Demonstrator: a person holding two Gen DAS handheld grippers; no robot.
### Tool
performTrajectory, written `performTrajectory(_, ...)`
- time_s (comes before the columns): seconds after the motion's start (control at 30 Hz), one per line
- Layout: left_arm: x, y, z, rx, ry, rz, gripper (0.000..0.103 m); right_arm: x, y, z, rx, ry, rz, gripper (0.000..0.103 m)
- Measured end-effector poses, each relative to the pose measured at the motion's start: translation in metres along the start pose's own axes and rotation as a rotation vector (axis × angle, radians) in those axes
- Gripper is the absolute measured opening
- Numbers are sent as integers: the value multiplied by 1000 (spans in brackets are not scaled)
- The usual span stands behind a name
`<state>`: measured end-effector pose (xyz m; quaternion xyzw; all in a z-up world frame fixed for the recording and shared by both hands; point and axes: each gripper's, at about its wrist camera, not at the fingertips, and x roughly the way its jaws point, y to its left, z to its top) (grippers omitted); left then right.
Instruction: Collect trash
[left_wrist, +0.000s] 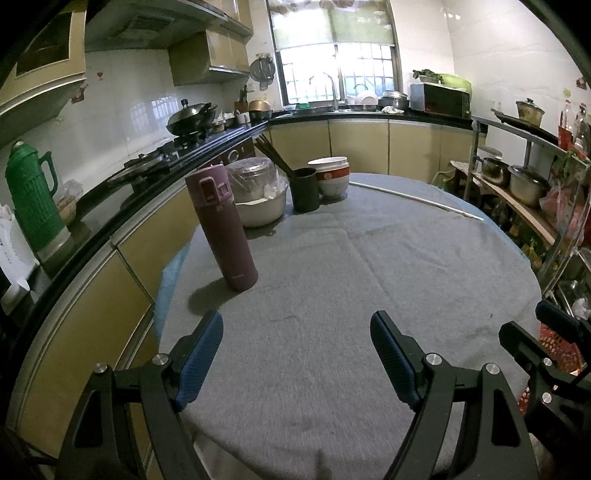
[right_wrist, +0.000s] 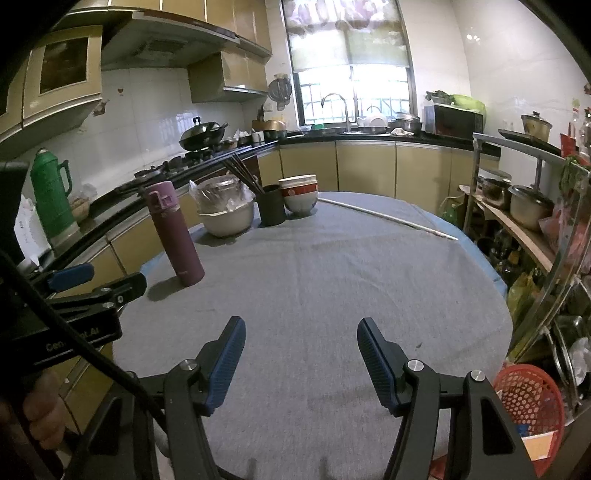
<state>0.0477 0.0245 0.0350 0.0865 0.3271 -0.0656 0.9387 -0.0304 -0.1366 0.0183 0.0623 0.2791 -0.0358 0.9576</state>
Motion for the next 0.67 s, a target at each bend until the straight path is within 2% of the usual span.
performTrajectory(0.57, 19, 1, 2, 5, 23, -12, 82, 24, -2, 11, -5, 30, -3, 67)
performTrajectory(0.67, 41, 1, 3, -18, 54, -32, 82, 47, -15, 10, 0, 44, -21, 73)
